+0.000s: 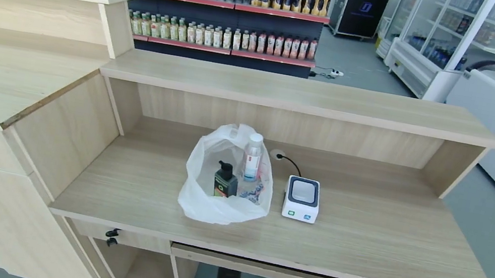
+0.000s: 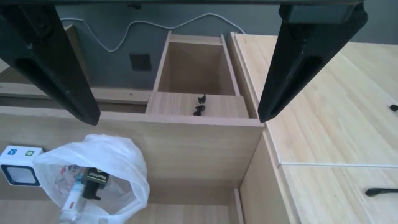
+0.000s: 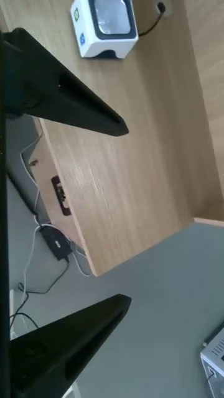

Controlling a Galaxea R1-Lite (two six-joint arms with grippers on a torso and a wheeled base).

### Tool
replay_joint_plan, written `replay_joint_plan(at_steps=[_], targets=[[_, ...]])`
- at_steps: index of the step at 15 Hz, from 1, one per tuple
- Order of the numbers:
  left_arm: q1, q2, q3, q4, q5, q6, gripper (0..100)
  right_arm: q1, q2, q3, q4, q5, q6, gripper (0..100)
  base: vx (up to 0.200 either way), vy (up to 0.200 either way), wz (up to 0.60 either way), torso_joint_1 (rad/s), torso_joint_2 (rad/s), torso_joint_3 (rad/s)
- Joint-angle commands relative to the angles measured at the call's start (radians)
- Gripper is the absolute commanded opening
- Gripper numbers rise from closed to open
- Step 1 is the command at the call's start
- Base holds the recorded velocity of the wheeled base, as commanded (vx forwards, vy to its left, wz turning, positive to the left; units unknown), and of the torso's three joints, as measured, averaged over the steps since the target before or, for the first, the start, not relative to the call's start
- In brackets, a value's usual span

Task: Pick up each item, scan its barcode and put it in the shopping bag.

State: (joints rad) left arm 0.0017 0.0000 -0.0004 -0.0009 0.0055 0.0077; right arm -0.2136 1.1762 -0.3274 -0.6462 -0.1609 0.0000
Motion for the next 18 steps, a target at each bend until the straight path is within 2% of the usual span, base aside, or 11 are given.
replay_joint_plan(at_steps=[1,4,5,8,10,13,18], targets=[[0.0,0.0,0.0,-0.001,0.001,0.0,100,0.028,-0.204,0.18,-0.02,0.003,0.014,100,0.0,0.0,0.0,0.0,0.0,0.0],[0.0,0.0,0.0,-0.001,0.001,0.0,100,0.072,-0.386,0.321,-0.017,0.081,0.023,100,0.0,0.0,0.0,0.0,0.0,0.0],[0.0,0.0,0.0,0.001,0.001,0.0,100,0.089,-0.474,0.327,0.014,0.09,0.02,100,0.0,0.0,0.0,0.0,0.0,0.0],[0.0,0.0,0.0,-0.001,0.001,0.0,100,0.12,-0.79,0.327,0.379,0.09,0.017,100,0.0,0.0,0.0,0.0,0.0,0.0],[0.0,0.0,-0.001,-0.001,0.001,0.0,100,0.122,-0.964,0.327,0.545,0.084,0.038,100,0.0,0.0,0.0,0.0,0.0,0.0],[0.0,0.0,-0.001,-0.001,0.001,0.0,100,0.146,-1.084,0.327,0.557,0.087,0.029,100,0.0,0.0,0.0,0.0,0.0,0.0],[0.0,0.0,0.0,-0.001,0.001,0.0,100,0.149,-1.083,0.327,0.559,0.084,0.057,100,0.0,0.0,0.0,0.0,0.0,0.0]])
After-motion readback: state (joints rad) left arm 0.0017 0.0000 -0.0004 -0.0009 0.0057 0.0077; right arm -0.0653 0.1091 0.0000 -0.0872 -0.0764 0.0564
